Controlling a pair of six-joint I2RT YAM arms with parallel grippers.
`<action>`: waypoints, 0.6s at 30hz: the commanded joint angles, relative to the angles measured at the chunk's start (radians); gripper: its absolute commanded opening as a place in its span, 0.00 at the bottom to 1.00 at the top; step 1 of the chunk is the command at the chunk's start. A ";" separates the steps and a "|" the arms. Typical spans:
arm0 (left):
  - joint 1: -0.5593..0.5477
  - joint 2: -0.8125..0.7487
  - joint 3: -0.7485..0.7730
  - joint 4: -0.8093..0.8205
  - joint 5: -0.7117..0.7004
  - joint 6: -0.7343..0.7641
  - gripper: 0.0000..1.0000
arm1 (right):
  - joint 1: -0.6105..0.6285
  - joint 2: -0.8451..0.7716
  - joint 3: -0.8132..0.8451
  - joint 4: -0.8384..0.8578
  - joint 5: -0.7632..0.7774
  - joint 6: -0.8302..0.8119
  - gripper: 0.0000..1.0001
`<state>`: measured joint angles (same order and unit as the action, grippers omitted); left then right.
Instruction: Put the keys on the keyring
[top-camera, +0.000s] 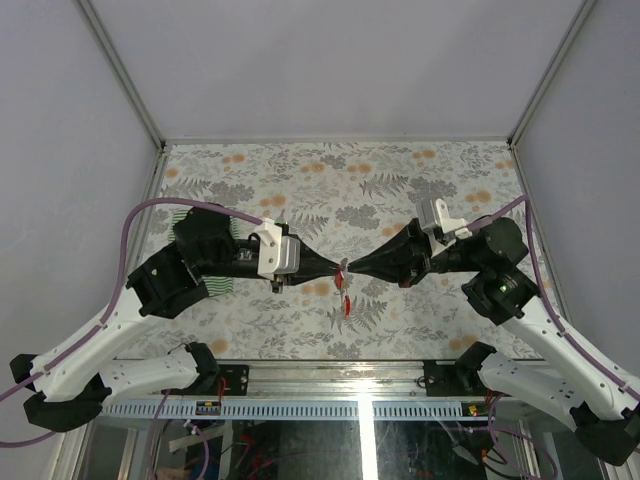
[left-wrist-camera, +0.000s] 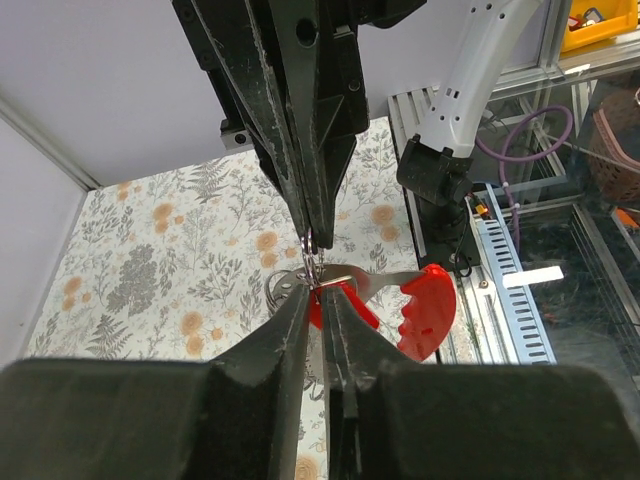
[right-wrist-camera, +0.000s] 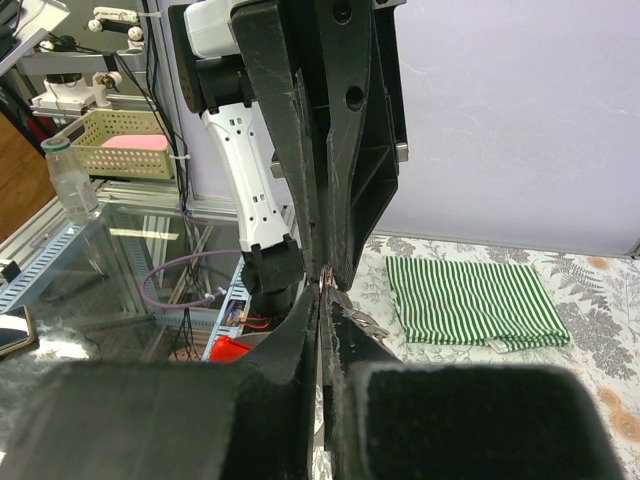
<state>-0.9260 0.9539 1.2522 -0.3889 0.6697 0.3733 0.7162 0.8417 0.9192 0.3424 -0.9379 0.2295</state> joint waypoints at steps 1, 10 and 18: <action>-0.004 -0.003 0.020 0.044 -0.001 0.003 0.08 | 0.006 -0.027 0.047 0.074 -0.015 0.012 0.00; -0.004 -0.010 0.015 0.047 -0.022 0.004 0.00 | 0.006 -0.042 0.046 0.084 -0.001 0.019 0.00; -0.004 -0.005 0.005 0.062 -0.012 -0.009 0.00 | 0.006 -0.051 0.013 0.195 0.052 0.093 0.00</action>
<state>-0.9272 0.9535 1.2526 -0.3801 0.6621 0.3737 0.7162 0.8196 0.9188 0.3759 -0.9295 0.2623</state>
